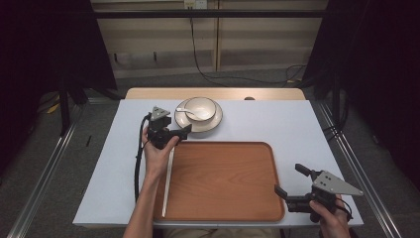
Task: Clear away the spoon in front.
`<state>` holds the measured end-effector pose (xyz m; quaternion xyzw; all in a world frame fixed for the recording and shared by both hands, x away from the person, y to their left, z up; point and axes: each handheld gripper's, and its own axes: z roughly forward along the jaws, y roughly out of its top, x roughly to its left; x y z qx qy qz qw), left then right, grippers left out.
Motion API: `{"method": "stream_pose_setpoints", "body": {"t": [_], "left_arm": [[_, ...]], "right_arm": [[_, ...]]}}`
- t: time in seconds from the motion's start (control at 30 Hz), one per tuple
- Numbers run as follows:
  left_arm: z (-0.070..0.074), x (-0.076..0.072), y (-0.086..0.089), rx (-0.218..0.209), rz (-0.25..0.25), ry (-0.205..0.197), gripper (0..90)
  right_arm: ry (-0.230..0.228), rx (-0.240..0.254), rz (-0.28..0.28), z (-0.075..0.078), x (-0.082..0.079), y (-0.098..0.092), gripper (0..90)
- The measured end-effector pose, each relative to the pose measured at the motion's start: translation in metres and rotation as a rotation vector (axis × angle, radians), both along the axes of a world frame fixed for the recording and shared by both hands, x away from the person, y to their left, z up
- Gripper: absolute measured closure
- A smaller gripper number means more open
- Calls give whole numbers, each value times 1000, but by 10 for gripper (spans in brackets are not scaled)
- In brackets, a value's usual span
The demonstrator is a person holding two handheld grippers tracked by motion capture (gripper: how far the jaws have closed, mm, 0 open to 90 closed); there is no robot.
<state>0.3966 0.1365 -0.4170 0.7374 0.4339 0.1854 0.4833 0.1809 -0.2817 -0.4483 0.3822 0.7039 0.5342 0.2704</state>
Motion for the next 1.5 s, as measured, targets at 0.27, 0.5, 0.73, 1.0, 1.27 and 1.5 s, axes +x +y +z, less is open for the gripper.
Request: {"method": "stream_pose_setpoints", "body": {"t": [0.27, 0.5, 0.73, 1.0, 1.27, 1.5], "left_arm": [[0, 23, -1, 24, -1, -1, 248], [8, 53, -7, 68, -12, 15, 315], [7, 71, -14, 127, -16, 39, 380], [1, 91, -18, 177, -55, 90, 387], [-2, 101, -28, 218, -76, 133, 478], [-6, 105, -29, 261, -84, 144, 504]], "right_arm": [[-2, 1, 0, 0, 0, -1, 13], [3, 3, 6, -1, 1, 0, 13], [10, -1, 13, -1, 1, 1, 13], [9, 3, 8, -1, 0, 0, 13], [9, 3, 10, -1, -1, -1, 13], [12, 9, 11, -1, -1, -1, 13]]}}
